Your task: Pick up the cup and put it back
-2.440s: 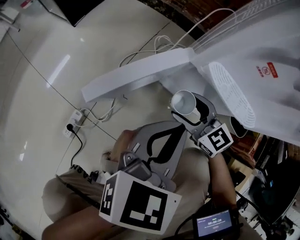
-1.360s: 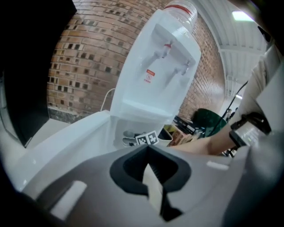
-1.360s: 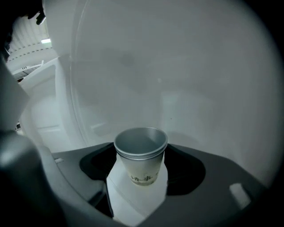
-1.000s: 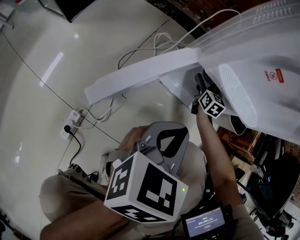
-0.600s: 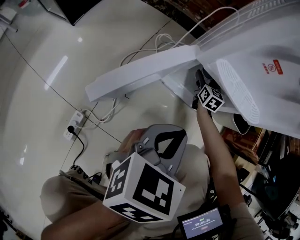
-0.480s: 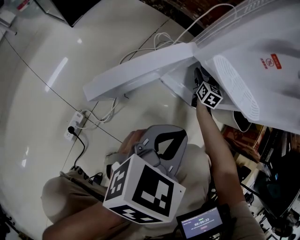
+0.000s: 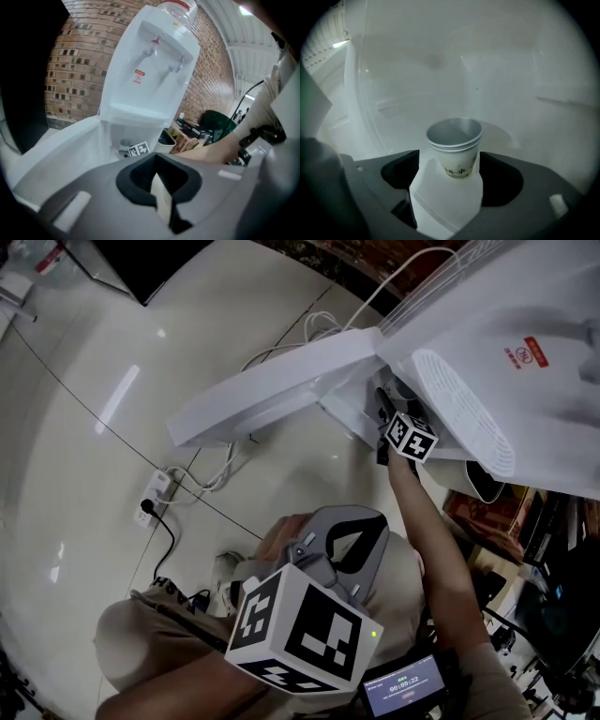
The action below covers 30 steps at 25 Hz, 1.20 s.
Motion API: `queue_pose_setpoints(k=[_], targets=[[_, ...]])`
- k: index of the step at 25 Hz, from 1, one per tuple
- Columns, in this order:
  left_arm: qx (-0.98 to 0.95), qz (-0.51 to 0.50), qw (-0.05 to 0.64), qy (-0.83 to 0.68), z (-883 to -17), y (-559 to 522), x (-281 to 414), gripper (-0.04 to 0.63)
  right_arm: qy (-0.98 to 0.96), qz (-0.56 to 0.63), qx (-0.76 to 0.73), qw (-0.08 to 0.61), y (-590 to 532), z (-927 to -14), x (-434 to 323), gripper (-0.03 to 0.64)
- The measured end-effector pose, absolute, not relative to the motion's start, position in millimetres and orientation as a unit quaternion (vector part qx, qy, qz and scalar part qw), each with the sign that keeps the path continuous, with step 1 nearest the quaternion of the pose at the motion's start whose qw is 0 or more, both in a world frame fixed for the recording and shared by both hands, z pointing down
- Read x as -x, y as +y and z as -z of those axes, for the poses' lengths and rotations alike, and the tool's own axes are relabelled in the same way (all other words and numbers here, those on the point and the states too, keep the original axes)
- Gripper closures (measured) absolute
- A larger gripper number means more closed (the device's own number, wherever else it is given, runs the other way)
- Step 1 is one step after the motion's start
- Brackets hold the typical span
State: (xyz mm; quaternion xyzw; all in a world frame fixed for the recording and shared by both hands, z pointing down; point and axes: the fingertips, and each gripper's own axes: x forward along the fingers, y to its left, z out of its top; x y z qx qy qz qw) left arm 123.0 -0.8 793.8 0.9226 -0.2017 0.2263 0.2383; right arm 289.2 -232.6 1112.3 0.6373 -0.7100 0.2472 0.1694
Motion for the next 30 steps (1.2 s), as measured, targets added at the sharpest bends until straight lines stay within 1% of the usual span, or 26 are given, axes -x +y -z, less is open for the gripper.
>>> queue_pose_setpoints(k=[5,8,10,14,16,18,20,23,25,27,30], targets=[[-0.916,-0.219,0.244,-0.232,-792,-8,-116,0.594,-0.715,-0.281,-0.628,0.122,-210,-1099,-278,0.224],[-0.914,-0.21,0.252,-0.24,-788,-9,-116,0.594,-0.733,-0.296,-0.603,0.111,-189,-1090,-263,0.23],[-0.913,-0.202,0.259,-0.242,-784,-11,-117,0.594,-0.746,-0.298,-0.584,0.119,-181,-1086,-254,0.272],[-0.909,-0.181,0.282,-0.246,-775,-16,-118,0.594,-0.757,-0.295,-0.561,0.157,-161,-1078,-240,0.363],[-0.905,-0.18,0.283,-0.262,-776,-23,-112,0.594,-0.761,-0.293,-0.554,0.168,-152,-1069,-230,0.389],[-0.892,-0.188,0.293,-0.288,-785,-28,-101,0.594,-0.768,-0.299,-0.541,0.169,-139,-1054,-213,0.396],[-0.876,-0.193,0.319,-0.307,-795,-26,-95,0.594,-0.783,-0.299,-0.519,0.169,-122,-1031,-193,0.399],[-0.864,-0.175,0.347,-0.319,-789,-19,-93,0.594,-0.806,-0.29,-0.484,0.179,-96,-991,-166,0.416],[-0.867,-0.158,0.34,-0.328,-777,-13,-95,0.594,-0.818,-0.286,-0.46,0.192,-76,-964,-154,0.419],[-0.876,-0.148,0.317,-0.333,-770,-5,-97,0.594,-0.827,-0.281,-0.44,0.207,-61,-935,-147,0.42],[-0.884,-0.156,0.291,-0.331,-772,22,-94,0.594,-0.831,-0.283,-0.426,0.221,-42,-887,-145,0.422]])
